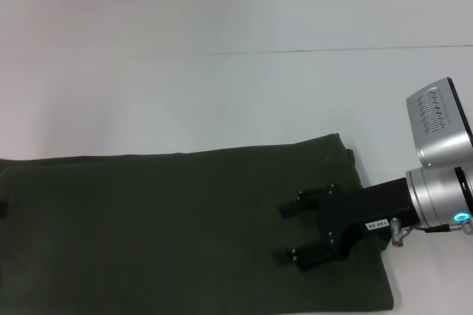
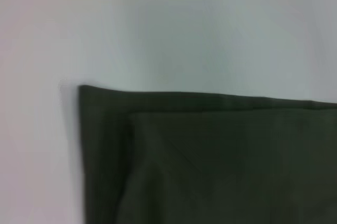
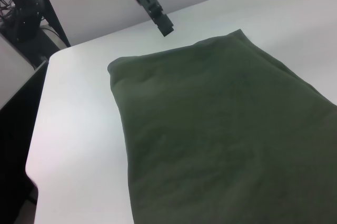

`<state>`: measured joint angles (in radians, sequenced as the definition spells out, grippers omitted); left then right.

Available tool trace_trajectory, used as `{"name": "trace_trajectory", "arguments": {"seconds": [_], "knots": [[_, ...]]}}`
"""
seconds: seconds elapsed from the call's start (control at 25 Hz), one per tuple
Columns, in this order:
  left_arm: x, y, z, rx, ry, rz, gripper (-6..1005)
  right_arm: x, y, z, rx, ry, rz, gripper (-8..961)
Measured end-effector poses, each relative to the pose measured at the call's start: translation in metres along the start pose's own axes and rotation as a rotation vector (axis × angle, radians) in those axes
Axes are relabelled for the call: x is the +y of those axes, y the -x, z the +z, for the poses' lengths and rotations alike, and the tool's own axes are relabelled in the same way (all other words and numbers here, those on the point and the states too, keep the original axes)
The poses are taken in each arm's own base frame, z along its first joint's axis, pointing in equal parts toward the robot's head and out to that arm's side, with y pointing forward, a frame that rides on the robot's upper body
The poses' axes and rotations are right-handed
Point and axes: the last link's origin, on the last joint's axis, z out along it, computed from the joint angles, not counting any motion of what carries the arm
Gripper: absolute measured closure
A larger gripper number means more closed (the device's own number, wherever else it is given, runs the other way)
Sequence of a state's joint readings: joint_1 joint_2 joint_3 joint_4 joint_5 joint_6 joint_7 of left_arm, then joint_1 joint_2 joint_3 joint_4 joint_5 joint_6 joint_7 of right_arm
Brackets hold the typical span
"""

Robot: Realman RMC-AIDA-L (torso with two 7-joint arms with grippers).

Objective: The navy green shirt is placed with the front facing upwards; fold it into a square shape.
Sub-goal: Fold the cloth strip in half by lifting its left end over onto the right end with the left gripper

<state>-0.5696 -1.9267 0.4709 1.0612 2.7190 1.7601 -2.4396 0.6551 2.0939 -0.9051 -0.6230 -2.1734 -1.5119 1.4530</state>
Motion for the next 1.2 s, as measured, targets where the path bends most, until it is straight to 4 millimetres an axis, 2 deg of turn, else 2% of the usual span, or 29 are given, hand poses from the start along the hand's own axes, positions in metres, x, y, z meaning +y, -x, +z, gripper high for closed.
{"name": "trace_trajectory", "arguments": {"seconds": [0.4, 1.2], "knots": [[-0.005, -0.004, 0.014, -0.037, -0.139, 0.042, 307, 0.001, -0.002, 0.001, -0.001, 0.004, 0.009, 53], [-0.01, 0.0, 0.029, -0.051, -0.182, 0.059, 306, 0.001, -0.004, 0.003, 0.0, 0.003, 0.019, 53]]}}
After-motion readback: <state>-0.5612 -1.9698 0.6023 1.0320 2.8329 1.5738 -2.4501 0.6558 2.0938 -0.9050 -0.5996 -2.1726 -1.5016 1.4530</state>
